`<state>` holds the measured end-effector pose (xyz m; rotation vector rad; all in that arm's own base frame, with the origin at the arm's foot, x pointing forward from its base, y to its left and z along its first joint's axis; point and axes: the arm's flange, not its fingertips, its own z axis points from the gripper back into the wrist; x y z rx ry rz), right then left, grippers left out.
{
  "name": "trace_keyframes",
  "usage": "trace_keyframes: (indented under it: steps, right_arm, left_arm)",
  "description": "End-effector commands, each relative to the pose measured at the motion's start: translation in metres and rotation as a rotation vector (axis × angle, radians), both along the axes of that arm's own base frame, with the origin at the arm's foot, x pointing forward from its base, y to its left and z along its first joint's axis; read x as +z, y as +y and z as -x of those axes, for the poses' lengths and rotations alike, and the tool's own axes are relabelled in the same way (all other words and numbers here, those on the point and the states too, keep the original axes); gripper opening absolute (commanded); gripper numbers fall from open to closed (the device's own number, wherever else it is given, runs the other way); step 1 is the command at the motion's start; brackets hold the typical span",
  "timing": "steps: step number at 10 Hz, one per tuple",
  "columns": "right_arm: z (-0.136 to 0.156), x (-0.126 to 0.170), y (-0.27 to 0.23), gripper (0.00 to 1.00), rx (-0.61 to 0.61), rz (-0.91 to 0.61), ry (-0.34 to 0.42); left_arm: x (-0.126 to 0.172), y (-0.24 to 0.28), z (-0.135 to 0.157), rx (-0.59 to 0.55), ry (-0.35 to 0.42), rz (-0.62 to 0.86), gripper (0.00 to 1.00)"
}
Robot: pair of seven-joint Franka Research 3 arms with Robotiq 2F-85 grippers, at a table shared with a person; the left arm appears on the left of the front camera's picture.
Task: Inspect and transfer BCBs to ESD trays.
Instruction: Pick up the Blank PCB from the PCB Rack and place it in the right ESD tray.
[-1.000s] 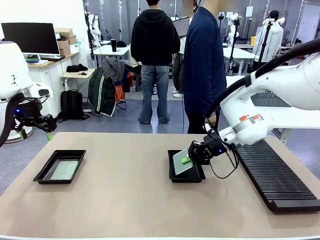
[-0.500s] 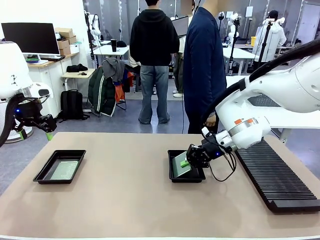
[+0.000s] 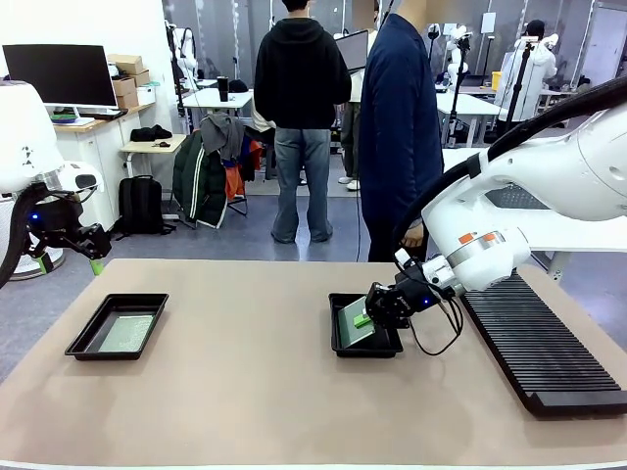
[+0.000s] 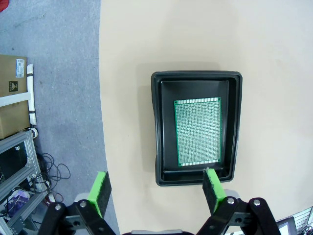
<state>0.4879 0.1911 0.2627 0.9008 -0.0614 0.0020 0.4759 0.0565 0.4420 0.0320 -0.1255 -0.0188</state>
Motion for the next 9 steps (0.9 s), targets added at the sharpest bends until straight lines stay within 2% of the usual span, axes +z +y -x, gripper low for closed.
trace_keyframes:
  steps: [1, 4, 9]
  right_arm:
    - [0.0, 0.0, 0.001, 0.03, 0.003, -0.003, 0.001]
    - [0.001, 0.005, 0.002, 0.03, -0.003, 0.019, 0.007]
    - [0.006, 0.022, 0.002, 0.38, -0.059, 0.117, 0.053]
  left_arm:
    - [0.0, 0.001, 0.001, 0.002, 0.001, 0.0, 1.0]
    - [0.0, 0.001, 0.001, 0.002, 0.001, 0.0, 1.0]
    - [0.0, 0.001, 0.001, 0.002, 0.001, 0.0, 1.0]
